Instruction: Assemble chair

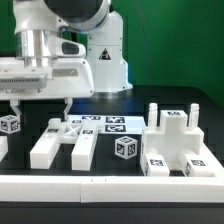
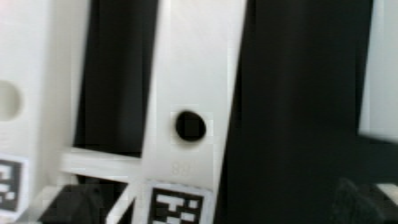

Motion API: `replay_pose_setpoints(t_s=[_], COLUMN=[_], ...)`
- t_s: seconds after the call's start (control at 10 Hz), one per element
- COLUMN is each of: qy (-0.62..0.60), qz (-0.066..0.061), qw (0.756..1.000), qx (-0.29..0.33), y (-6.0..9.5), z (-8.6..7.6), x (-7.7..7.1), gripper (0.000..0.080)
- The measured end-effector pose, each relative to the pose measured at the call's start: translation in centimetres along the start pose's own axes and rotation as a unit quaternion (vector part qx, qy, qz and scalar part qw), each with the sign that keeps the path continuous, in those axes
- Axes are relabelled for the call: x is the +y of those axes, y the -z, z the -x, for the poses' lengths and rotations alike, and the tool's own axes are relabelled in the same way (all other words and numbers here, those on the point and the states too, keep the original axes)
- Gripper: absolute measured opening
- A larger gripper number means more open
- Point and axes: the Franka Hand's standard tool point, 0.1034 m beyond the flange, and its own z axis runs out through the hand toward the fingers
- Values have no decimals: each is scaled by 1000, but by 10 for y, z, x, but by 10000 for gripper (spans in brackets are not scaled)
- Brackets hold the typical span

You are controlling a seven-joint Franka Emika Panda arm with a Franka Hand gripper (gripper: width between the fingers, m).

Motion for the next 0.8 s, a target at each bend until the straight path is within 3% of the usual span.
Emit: replay_pose_setpoints(t_s=[0.2,0.3,0.6,0.8], qy=[142,221,293,424], qz=[3,3,2,4], qw=[990,975,956,905], qx=[-24,-27,-23,-22], y=[17,23,24,23], z=[27,34,36,53], x=[11,17,15,22], gripper=[649,649,649,649])
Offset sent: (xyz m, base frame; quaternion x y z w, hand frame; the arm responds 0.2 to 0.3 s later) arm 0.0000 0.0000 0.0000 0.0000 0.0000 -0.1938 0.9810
